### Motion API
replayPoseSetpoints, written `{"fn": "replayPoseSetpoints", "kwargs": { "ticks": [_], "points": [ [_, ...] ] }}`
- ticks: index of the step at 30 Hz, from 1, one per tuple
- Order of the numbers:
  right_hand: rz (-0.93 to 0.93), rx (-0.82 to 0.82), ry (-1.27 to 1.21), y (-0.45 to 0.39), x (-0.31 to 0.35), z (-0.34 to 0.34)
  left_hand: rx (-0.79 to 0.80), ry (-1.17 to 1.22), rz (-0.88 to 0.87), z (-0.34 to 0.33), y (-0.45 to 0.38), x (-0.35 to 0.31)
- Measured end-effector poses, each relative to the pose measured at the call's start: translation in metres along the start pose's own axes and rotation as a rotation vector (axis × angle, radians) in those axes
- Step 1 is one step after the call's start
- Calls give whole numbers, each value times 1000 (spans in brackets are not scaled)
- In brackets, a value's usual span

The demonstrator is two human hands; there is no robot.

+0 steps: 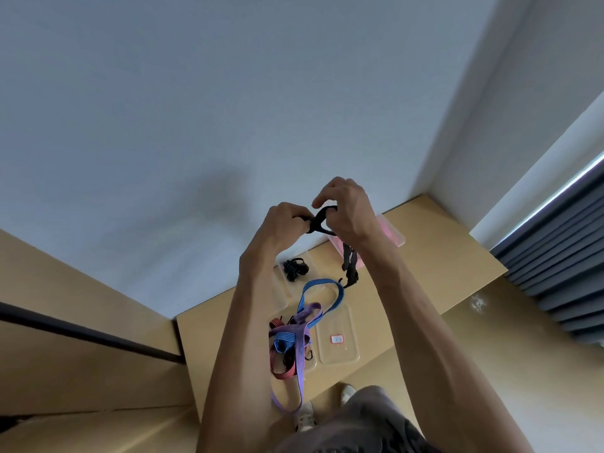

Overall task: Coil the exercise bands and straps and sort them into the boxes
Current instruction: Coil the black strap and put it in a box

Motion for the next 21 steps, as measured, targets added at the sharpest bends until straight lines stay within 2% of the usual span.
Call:
{"fn": "replayPoseSetpoints", "kwargs": {
  "ticks": [3, 5, 7, 9, 10, 13, 16, 18, 21],
  "points": [
    [-75, 139, -93, -7, -9, 9, 136, 101, -57, 5, 4, 0],
    [-153, 176, -280, -8, -20, 16, 218, 344, -132, 11, 8, 2],
    [-226, 176, -557, -7, -28, 15, 272, 703, -166, 16, 8, -1],
    [-297, 205, -840, -3, -30, 4, 247, 977, -166, 17, 6, -12],
    [-320, 220, -949, -1, -29, -4, 192, 1018, -145, 16, 3, -18],
    [-381, 162, -1036, 2, -24, -29, -17, 814, -91, 15, -2, -30],
    [-428, 57, -866, 0, -29, -35, -262, 560, -37, 20, -5, -24],
    [-396, 104, -754, -1, -32, -33, -408, 496, -26, 24, -7, -15],
    [-274, 243, -481, -6, -28, -33, -538, 351, -63, 21, -9, -9]
  ]
}}
Point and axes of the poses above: each hand's wrist, its own y-axis away from the middle knuckle, its own z-axis out of the back of the hand, x = y × z, the point moved 3 cm from there along -y, towards the middle knuckle, and after that the axes turned 6 degrees about z, right-handed, at the moved point
